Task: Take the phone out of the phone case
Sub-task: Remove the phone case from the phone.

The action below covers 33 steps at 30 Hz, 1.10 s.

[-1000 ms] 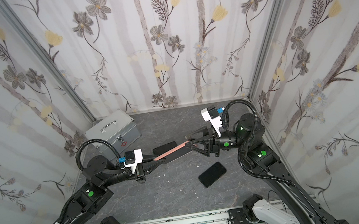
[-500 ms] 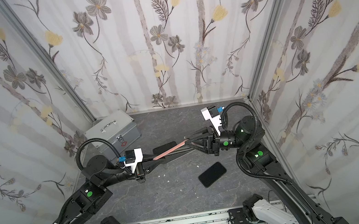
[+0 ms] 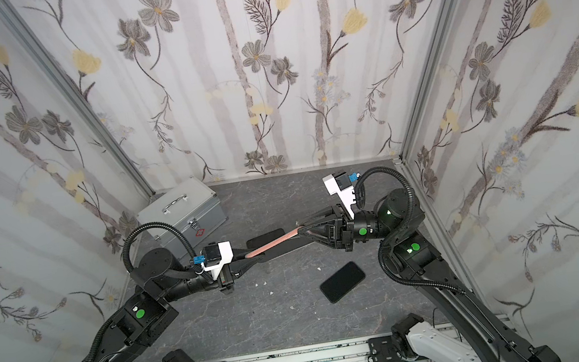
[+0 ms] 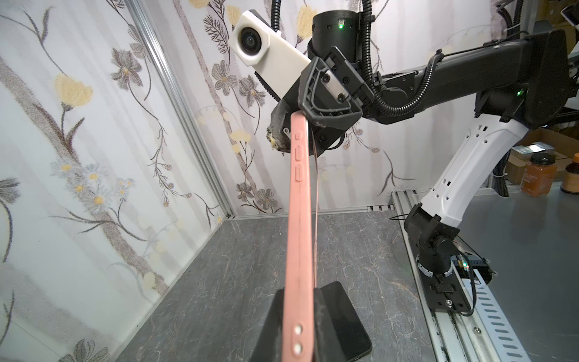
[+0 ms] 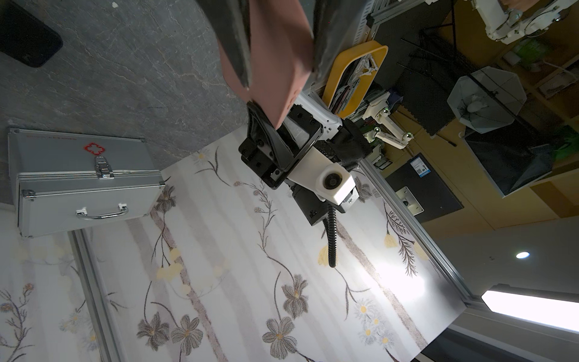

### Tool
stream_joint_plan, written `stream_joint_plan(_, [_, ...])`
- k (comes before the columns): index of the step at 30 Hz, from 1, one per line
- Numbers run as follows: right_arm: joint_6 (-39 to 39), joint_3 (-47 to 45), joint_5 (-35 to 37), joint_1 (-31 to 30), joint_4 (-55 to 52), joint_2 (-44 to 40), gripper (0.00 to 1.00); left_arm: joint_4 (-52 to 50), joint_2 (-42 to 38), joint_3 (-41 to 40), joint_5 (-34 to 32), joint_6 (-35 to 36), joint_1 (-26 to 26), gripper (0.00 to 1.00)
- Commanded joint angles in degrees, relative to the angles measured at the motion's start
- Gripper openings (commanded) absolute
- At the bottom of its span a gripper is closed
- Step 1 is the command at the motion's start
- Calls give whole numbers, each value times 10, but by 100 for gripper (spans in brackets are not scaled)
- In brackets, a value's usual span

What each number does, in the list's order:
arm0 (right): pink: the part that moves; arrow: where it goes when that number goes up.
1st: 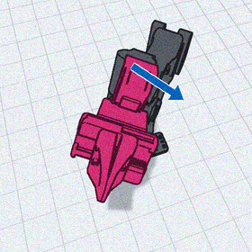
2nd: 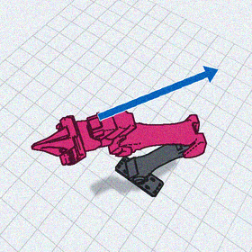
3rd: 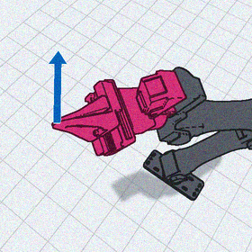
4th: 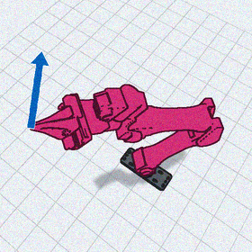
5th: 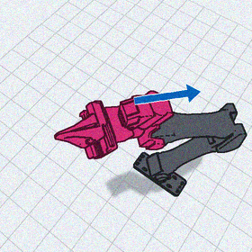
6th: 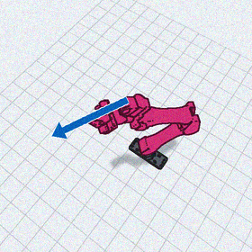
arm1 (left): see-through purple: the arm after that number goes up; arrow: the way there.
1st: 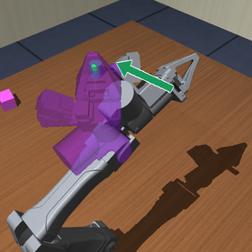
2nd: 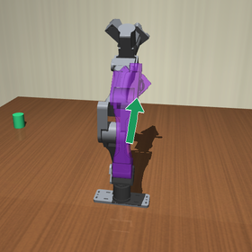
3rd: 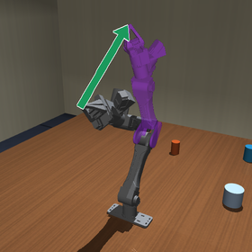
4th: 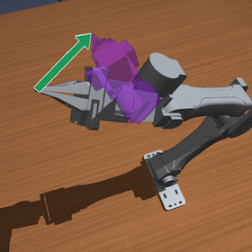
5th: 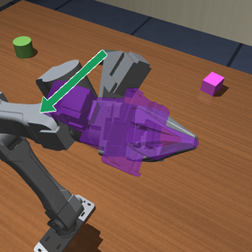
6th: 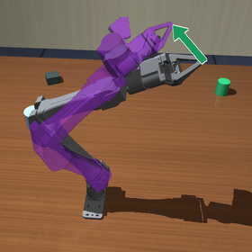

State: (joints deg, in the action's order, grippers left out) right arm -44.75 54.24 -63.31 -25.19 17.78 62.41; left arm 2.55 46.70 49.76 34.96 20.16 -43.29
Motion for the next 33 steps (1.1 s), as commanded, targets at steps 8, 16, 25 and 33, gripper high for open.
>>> stream_joint_plan(8, [-64,-9,10,-3,-45,8,33,89,0,14,-70,100,-1,0])
stream_joint_plan(16, [-73,-12,19,-4,-44,7,30,89,-3,13,-78,112,-1,0])
stream_joint_plan(25, [-85,-21,33,-4,-43,0,30,86,-6,13,-91,132,-1,0])
stream_joint_plan(33, [-100,-30,42,-4,-30,-2,30,84,-4,14,-94,144,-2,0])
